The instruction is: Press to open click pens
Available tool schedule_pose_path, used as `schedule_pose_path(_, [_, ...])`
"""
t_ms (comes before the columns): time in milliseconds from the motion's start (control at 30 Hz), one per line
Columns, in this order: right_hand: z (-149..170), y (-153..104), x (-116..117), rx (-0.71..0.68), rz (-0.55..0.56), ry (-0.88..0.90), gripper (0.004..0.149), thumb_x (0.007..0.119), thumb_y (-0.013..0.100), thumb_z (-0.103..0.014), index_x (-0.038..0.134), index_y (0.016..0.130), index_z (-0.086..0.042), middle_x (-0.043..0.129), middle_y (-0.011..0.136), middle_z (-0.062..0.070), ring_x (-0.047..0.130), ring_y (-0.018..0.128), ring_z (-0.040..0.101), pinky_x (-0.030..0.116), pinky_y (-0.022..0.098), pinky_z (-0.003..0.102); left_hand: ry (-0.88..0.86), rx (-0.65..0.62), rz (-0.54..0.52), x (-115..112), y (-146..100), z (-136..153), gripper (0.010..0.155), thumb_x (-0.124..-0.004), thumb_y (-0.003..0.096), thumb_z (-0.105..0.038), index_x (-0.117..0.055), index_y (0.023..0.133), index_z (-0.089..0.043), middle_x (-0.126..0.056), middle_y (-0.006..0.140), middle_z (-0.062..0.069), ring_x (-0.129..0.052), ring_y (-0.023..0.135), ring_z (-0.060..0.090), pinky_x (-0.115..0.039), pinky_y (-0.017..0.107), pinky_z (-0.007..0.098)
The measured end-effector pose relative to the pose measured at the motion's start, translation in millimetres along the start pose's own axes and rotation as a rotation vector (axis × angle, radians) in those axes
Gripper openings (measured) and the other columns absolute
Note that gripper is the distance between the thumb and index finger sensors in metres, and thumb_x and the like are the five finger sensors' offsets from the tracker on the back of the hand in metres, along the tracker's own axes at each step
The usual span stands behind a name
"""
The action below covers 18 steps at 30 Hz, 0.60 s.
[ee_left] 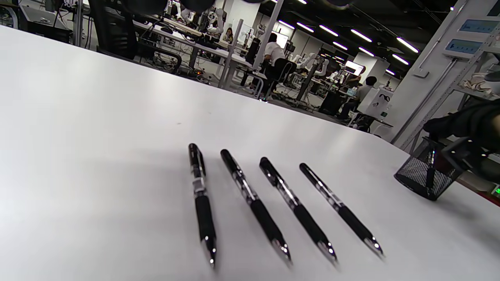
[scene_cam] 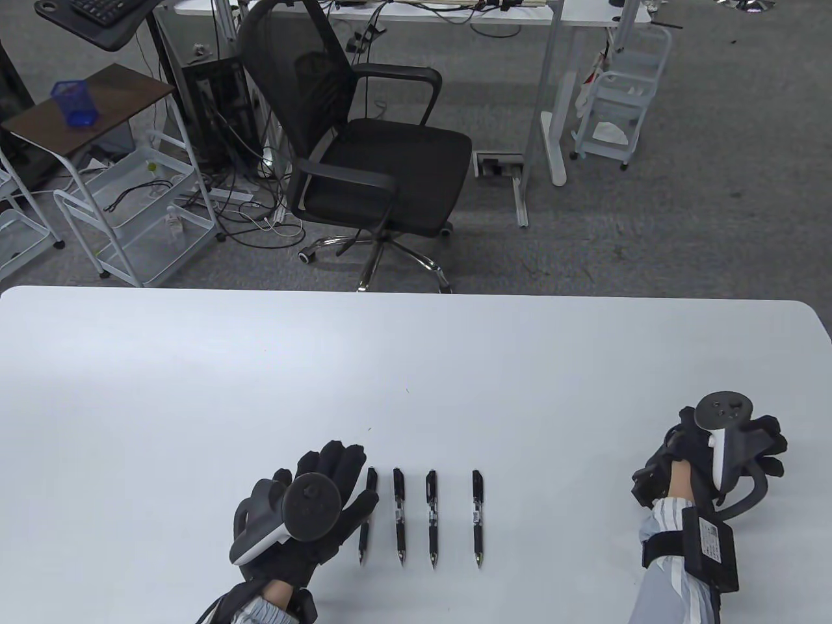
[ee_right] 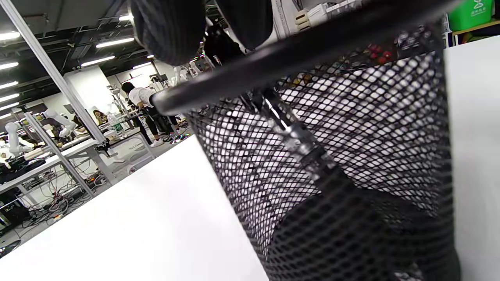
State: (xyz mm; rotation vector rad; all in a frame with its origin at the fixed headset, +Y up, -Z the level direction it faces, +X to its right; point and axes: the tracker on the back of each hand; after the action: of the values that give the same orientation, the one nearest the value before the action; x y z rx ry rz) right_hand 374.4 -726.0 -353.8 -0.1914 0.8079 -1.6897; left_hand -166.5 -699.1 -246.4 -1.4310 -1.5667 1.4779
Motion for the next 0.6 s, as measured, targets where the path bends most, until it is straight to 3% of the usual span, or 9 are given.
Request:
schedule_pose_path(133, [1, 0, 3, 0.003, 0.008, -0.007, 0.047, 0.079, 0.060, -0.024, 0.077, 0.101, -0.001, 0.021, 0.120, 0.035, 0.016, 0.104, 0.059, 0.017, 0.070, 0.075, 0.005, 0.001, 0.001, 0, 0, 0, 0.068, -0.047, 0.0719, -0.057, -0.029, 0.127, -0.022, -0.031, 0.132, 0.022, -0.039, 0.116, 0.058, -0.032, 0.077, 0.079])
schedule_pose_path(367, [1, -5, 1, -0.018, 0.074, 0.037, 0.040, 0.080, 0.059, -0.021, 0.085, 0.090, 0.004, 0.028, 0.119, 0.035, 0.022, 0.104, 0.060, 0.021, 0.068, 0.077, 0.007, 0.000, 0.003, -1, 0, -1, 0.068, -0.047, 0.0720, -0.057, -0.029, 0.127, -0.022, -0.030, 0.132, 0.022, -0.038, 0.116, 0.057, -0.032, 0.076, 0.079])
schedule_pose_path(600, [1, -15, -8, -0.059, 0.132, 0.066, 0.043, 0.081, 0.058, -0.020, 0.084, 0.085, 0.013, 0.039, 0.116, 0.036, 0.038, 0.101, 0.062, 0.030, 0.066, 0.079, 0.004, -0.005, 0.005, -1, 0, -2, 0.068, -0.047, 0.0720, -0.058, -0.029, 0.127, -0.023, -0.030, 0.132, 0.022, -0.038, 0.116, 0.058, -0.032, 0.076, 0.079])
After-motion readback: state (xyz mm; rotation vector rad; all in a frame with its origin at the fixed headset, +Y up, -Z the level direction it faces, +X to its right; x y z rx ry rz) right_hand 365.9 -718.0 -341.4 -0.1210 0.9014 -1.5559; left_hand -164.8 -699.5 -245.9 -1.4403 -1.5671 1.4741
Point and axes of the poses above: the tracker on the back of each hand, its own z axis roughly to the little-finger side, its own y axis roughly from the wrist to the fingertips, x = y × z
